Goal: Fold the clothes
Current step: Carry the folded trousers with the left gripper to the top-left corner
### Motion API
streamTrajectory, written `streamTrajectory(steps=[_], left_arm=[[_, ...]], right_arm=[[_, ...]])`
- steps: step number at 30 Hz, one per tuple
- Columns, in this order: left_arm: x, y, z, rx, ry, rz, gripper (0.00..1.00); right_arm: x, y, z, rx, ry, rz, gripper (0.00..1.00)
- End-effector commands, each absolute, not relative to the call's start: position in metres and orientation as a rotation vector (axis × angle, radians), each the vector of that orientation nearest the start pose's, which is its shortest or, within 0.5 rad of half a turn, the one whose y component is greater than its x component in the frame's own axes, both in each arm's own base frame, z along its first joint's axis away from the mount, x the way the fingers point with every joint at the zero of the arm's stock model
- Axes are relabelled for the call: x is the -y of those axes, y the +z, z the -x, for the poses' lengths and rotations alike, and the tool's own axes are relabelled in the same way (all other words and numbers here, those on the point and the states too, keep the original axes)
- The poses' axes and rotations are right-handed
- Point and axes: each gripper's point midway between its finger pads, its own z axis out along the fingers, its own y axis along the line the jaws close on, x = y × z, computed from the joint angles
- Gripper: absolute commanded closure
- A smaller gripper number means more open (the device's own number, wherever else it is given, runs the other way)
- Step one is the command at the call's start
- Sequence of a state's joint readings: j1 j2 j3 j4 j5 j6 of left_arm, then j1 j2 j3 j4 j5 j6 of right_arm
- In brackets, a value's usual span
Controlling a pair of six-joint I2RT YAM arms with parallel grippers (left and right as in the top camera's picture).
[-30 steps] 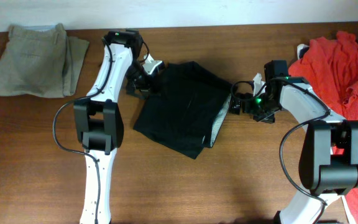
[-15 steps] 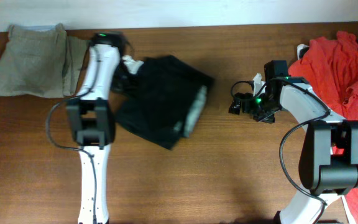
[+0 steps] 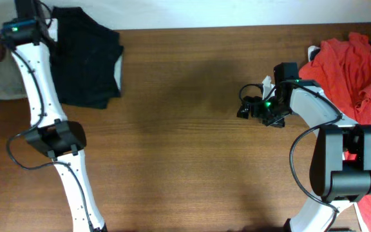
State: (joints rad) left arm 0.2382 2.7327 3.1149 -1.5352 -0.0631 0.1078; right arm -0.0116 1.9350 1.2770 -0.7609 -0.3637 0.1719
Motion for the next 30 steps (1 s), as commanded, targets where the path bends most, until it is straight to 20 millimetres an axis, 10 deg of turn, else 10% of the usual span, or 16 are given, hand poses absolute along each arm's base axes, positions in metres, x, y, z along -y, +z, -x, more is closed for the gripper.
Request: streamTrajectory(steps=[1,13,22,25,28,30], left_arm=[[-0.173,0.195,-0.559,-2.543,0.247,0.251,0.99],[-0.246,0.240,-0.575,-2.280,0.361,0.427,0.99],[-0.311,0.173,-0.584,-2.278,0.380,0.577,0.94],[-0.321,0.162,-0.586,-2.268,0.388,0.590,0.08],[-0.314,0.204,-0.578,-2.217,0.362,0.609,0.01],[-0.275,0.255,-0.569,-2.200,0.182,0.510,0.01]], right_arm=[[-0.057,0.026,-0.381,-2.961,0.548,-0.209,0.01],[-0.057,0.026,-0.381,-2.961,0.548,-0.209,0.01],[-0.057,0.026,-0.381,-2.961,0.548,-0.209,0.01],[-0.057,0.026,-0.381,-2.961,0.548,-0.209,0.01],[-0.057,0.026,-0.381,-2.961,0.548,-0.209,0.01],[-0.057,0.026,-0.381,-2.961,0.548,-0.209,0.01]])
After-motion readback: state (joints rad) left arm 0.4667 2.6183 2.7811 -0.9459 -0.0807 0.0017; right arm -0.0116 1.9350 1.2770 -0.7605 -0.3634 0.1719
